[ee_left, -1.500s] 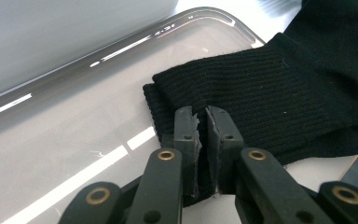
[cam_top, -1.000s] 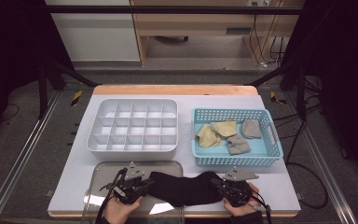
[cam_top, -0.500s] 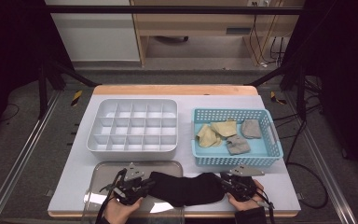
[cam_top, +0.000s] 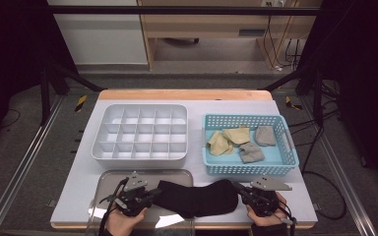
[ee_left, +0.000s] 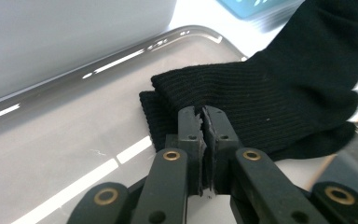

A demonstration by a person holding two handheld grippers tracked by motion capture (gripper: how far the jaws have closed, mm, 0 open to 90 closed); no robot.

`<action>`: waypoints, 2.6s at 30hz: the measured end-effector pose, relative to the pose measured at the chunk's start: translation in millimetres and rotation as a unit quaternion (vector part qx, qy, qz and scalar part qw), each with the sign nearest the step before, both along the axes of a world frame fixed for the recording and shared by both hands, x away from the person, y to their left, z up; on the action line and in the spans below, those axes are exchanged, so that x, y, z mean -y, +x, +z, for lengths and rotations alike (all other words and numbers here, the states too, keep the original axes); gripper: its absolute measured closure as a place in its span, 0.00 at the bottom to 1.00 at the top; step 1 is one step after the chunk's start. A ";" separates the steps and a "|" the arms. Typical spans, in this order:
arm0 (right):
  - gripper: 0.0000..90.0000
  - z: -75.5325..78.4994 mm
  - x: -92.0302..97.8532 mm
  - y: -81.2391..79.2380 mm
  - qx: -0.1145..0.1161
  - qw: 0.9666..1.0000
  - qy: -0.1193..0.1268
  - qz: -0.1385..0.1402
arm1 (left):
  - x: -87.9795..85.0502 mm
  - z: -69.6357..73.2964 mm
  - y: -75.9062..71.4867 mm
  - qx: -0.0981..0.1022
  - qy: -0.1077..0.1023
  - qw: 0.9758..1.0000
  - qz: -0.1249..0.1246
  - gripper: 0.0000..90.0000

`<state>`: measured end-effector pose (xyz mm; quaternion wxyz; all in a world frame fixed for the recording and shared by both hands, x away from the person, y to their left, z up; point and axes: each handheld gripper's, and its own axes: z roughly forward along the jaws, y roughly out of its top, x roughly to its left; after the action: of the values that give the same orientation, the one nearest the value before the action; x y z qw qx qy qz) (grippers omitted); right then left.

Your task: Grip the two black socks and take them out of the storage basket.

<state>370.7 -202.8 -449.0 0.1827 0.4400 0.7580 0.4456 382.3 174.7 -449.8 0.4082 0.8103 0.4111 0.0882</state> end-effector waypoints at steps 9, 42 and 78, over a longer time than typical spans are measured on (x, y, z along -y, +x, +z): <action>1.00 -0.4 4.3 -8.1 -0.040 0.999 -0.015 -0.010 | -5.7 -3.4 2.2 -0.011 0.013 1.000 0.004 0.95; 0.94 -28.7 12.6 0.5 -0.052 0.998 -0.019 -0.029 | 16.1 -11.3 2.0 -0.001 0.029 1.000 0.001 0.92; 1.00 -39.7 -73.2 -8.5 -0.070 0.987 0.000 0.142 | 25.2 -16.2 9.1 0.026 0.031 0.999 0.014 0.89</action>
<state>362.2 -129.6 -488.7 0.0644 0.3578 0.8239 0.4348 391.5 149.5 -466.1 0.3919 0.8142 0.4088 0.1277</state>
